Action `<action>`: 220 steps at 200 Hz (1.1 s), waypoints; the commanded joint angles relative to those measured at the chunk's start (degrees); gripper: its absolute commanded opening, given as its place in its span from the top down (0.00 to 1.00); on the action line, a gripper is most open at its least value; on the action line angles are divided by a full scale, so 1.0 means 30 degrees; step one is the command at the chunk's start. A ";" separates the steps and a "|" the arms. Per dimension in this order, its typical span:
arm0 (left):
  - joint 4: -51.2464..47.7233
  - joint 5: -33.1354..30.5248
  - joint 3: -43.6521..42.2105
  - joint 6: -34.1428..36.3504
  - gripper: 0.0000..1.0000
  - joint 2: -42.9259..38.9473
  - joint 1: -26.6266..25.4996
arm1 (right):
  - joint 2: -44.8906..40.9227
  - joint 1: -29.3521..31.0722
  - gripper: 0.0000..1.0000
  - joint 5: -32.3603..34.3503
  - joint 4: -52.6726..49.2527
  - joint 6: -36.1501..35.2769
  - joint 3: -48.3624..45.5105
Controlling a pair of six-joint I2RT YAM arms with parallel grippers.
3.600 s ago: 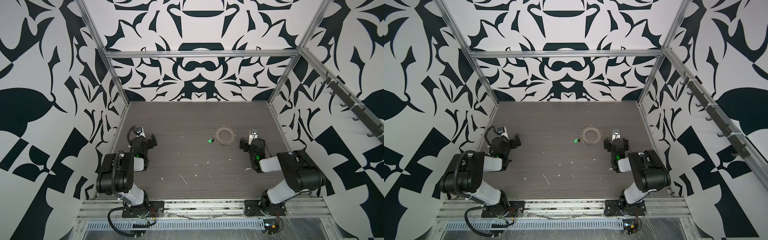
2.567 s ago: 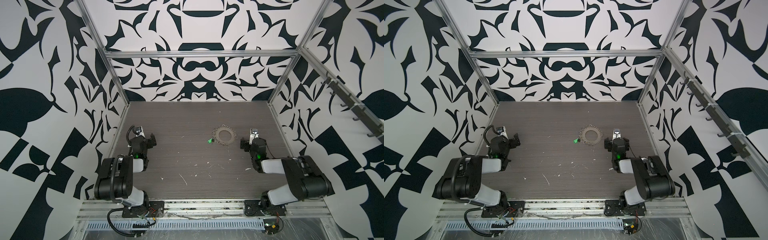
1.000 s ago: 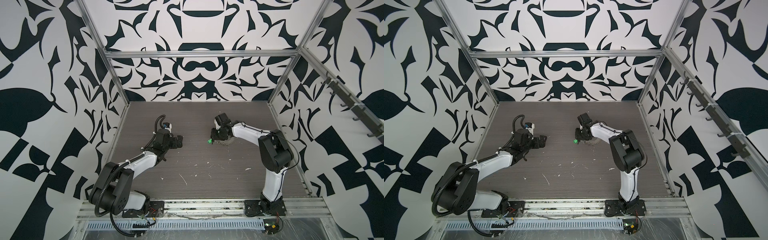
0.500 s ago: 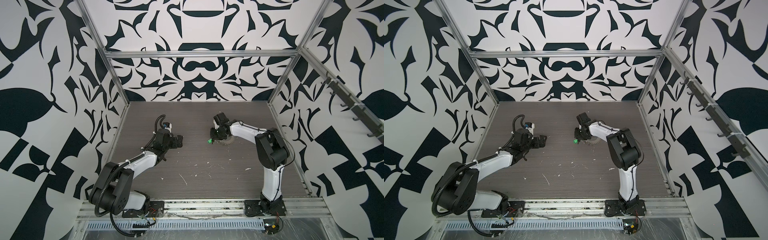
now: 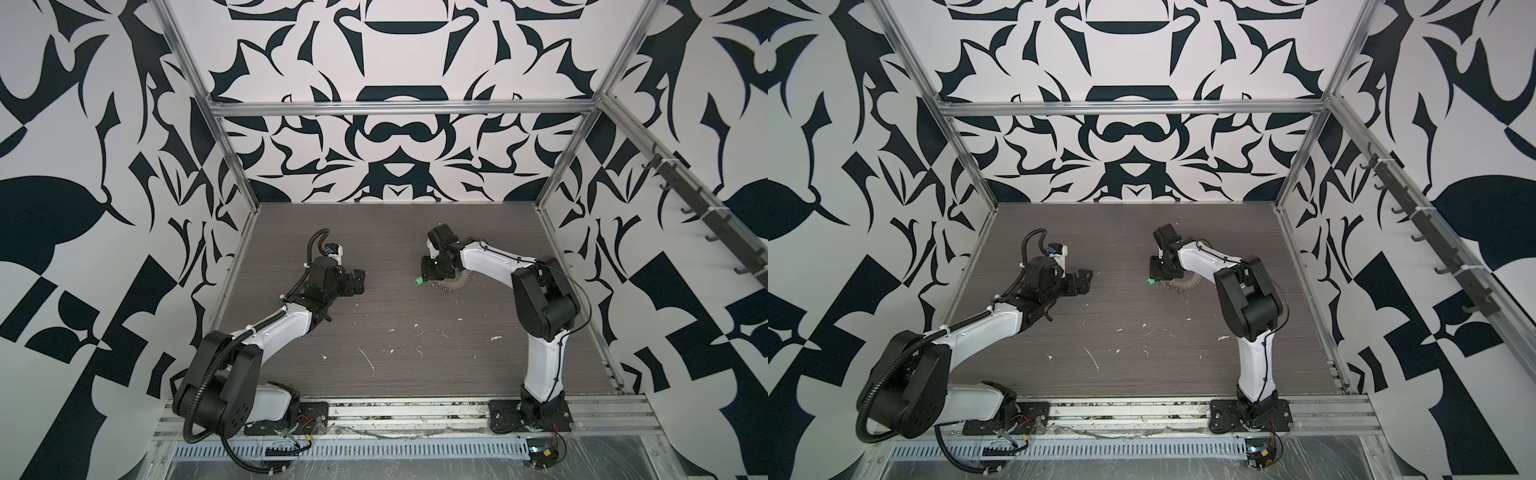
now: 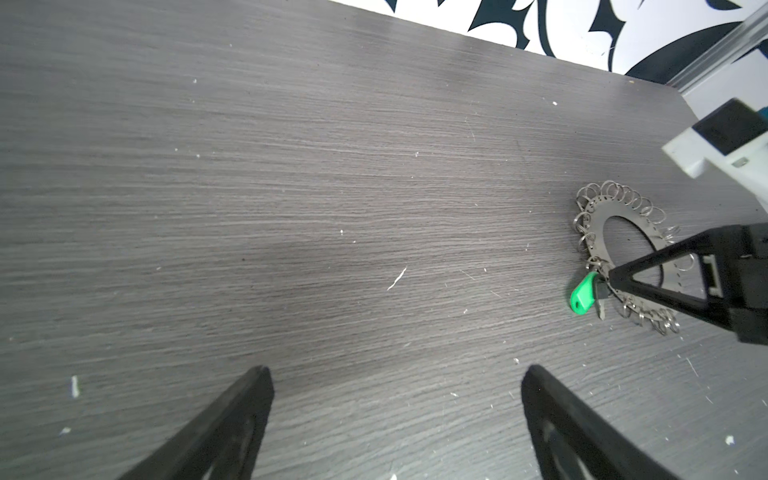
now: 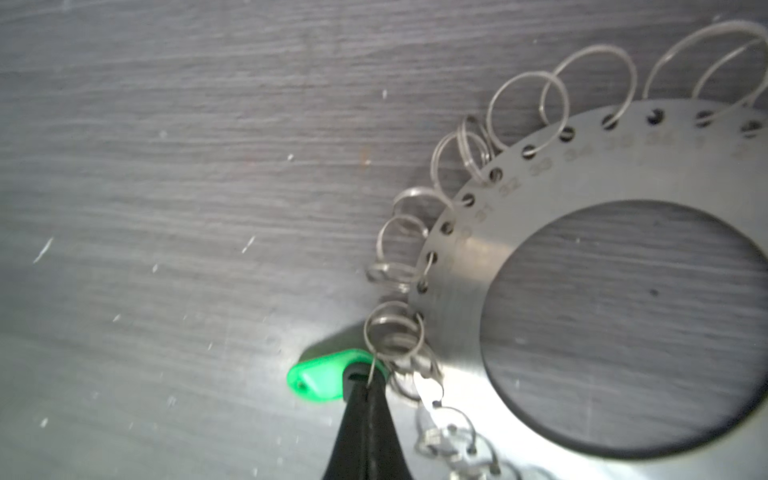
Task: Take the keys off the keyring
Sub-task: 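Grasp the green tag with the right gripper and lift the disc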
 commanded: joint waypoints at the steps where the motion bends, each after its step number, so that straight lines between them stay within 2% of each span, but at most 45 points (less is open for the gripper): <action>1: 0.0234 0.2374 0.0085 0.1691 0.04 -0.0923 -0.0078 | -0.2638 0.0051 1.00 -0.1584 -0.1062 -0.1967 0.1060; 17: 0.1368 0.4122 -0.0306 0.2762 0.06 -0.1674 -0.0073 | -0.3680 0.0051 1.00 -0.2098 -0.1456 -0.3457 0.0965; 52: 0.2623 0.6203 -0.0352 0.4252 0.07 -0.2783 -0.0075 | -0.4385 0.0044 1.00 -0.2347 -0.3730 -0.6251 0.1828; 75: 0.2810 0.7440 -0.0151 0.4880 0.08 -0.3342 -0.0090 | -0.4483 0.0052 1.00 -0.3854 -0.5111 -0.9187 0.2573; 100: 0.2861 0.7913 -0.0203 0.5574 0.09 -0.3946 -0.0109 | -0.4854 0.0044 1.00 -0.4875 -0.6863 -1.3262 0.3295; 150: 0.2408 0.8096 -0.0225 0.6400 0.09 -0.4830 -0.0102 | -0.5723 0.0046 1.00 -0.3761 -0.9766 -1.8994 0.5728; 192: 0.2262 0.9211 0.0174 0.6444 0.10 -0.5089 -0.0109 | -0.8066 0.0055 1.00 -0.3288 -0.8387 -2.3556 0.4236; 220: 0.1462 0.9983 0.0841 0.7108 0.11 -0.5241 -0.0087 | -0.9774 0.0057 1.00 -0.3273 -0.7056 -2.7807 0.2675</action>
